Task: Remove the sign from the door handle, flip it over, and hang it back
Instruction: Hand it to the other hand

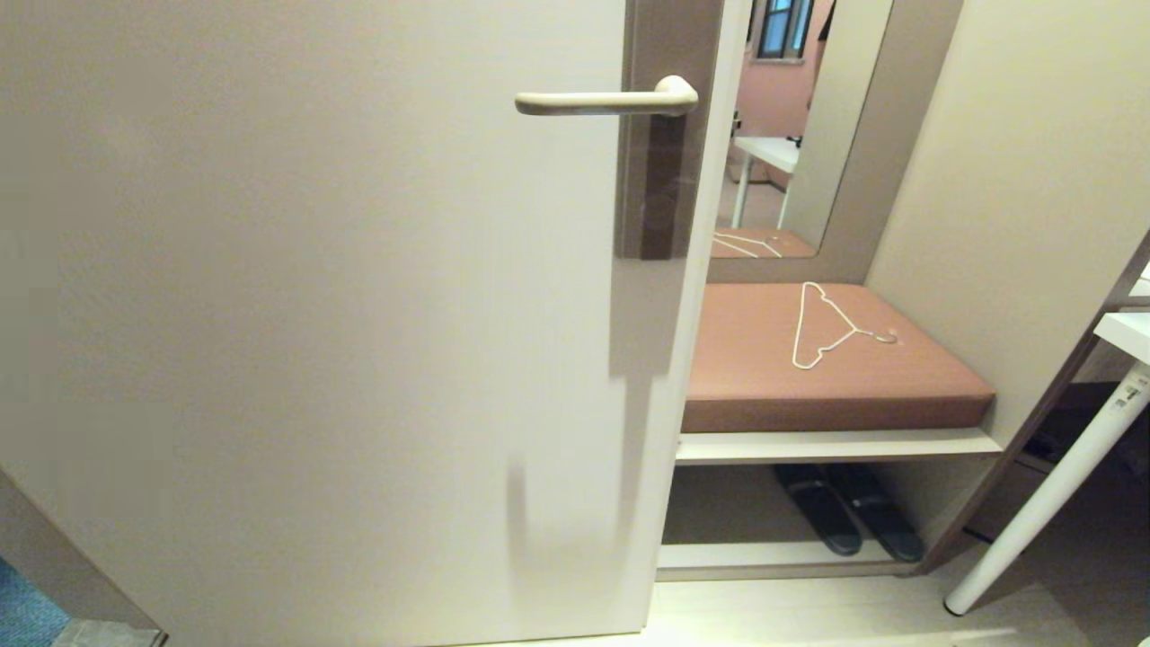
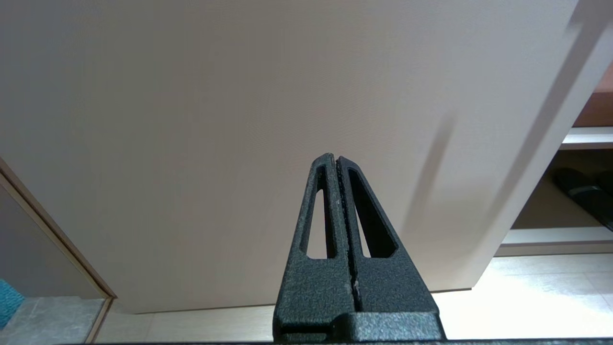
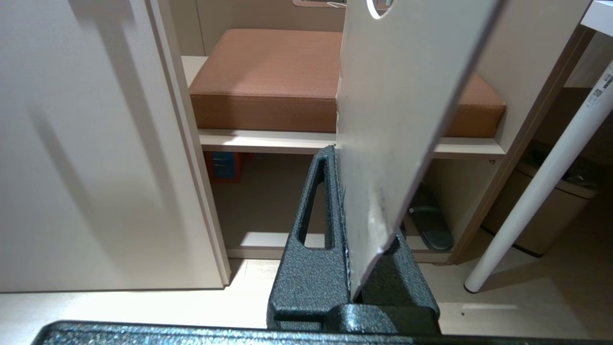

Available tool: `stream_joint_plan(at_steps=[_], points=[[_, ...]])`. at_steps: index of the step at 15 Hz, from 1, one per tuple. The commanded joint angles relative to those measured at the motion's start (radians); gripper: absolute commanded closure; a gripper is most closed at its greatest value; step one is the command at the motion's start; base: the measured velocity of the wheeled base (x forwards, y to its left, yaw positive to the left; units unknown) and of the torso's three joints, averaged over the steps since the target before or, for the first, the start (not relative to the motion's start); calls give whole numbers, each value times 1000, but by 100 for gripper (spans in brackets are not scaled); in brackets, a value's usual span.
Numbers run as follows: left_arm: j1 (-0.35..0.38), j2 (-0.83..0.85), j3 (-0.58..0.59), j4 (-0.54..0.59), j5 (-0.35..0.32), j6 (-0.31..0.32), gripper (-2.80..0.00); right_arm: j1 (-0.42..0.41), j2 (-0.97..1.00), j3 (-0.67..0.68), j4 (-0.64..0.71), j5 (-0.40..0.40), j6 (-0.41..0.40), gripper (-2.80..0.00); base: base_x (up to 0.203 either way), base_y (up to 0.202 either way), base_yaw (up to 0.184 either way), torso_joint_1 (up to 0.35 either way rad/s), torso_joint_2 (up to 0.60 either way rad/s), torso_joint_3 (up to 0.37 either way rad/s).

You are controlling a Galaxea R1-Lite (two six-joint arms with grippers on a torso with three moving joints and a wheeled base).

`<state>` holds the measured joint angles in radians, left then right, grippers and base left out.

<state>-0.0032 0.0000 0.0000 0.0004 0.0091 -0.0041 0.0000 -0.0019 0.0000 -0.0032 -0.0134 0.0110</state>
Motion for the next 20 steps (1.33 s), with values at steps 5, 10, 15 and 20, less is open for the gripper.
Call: stream_joint_plan(at_steps=[5, 10, 15, 20], points=[[0, 0, 0, 0, 0, 3, 0, 0, 2, 0, -1, 0, 0, 0, 0, 0, 0, 0, 0, 0], [0, 0, 0, 0, 0, -1, 0, 2, 2, 0, -1, 1, 0, 0, 0, 0, 0, 0, 0, 0], [0, 0, 0, 0, 2, -4, 0, 1, 2, 0, 0, 0, 0, 0, 0, 0, 0, 0, 0, 0], [0, 0, 0, 0, 2, -4, 0, 0, 2, 0, -1, 0, 0, 0, 0, 0, 0, 0, 0, 0]])
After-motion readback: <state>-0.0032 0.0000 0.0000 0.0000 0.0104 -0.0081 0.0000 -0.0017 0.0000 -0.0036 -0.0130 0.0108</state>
